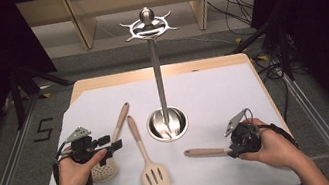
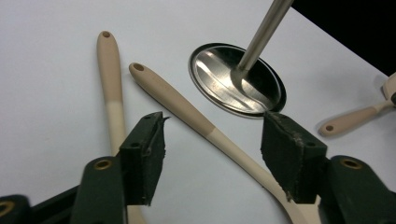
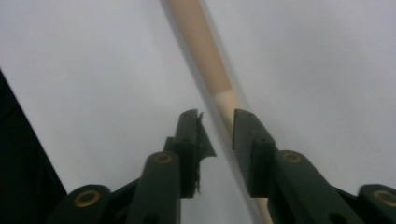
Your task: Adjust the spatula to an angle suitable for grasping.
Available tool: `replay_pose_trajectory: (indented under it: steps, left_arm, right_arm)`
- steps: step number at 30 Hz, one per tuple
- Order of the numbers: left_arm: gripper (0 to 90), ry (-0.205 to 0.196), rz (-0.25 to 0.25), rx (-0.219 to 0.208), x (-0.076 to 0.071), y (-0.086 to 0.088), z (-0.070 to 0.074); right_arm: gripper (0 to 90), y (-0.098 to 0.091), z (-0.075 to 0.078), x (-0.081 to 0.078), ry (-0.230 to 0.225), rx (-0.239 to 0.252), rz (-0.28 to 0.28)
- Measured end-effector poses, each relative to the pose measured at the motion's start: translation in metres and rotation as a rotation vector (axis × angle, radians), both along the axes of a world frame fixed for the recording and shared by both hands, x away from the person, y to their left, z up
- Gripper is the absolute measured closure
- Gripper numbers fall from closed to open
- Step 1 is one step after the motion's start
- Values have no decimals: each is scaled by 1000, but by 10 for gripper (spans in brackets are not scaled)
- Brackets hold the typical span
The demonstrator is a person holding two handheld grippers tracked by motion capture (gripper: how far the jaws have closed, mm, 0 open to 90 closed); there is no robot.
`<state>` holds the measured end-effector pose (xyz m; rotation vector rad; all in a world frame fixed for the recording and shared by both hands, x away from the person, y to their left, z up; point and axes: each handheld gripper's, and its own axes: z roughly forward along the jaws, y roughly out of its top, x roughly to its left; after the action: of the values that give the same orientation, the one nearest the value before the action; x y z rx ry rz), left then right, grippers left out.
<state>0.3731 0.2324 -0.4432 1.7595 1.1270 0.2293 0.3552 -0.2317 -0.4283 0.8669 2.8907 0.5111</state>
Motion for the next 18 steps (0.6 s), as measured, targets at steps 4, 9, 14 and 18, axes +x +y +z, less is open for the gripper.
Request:
replay_pose_trajectory:
  steps: [4,9,14,18]
  left_arm:
    - [430,-22,6,25,-1,2,1]
    - [501,-36,14,51,-2,3,3]
    - [539,-24,12,32,-5,2,4]
    - [554,-14,16,39,-6,2,4]
  right_arm:
    - [832,4,-2,4,15,-14,-9]
    - [883,16,-6,3,64,-34,11]
    - [890,25,-10,3,84,-63,-5]
    - [900,29,-13,3,100,-73,-23]
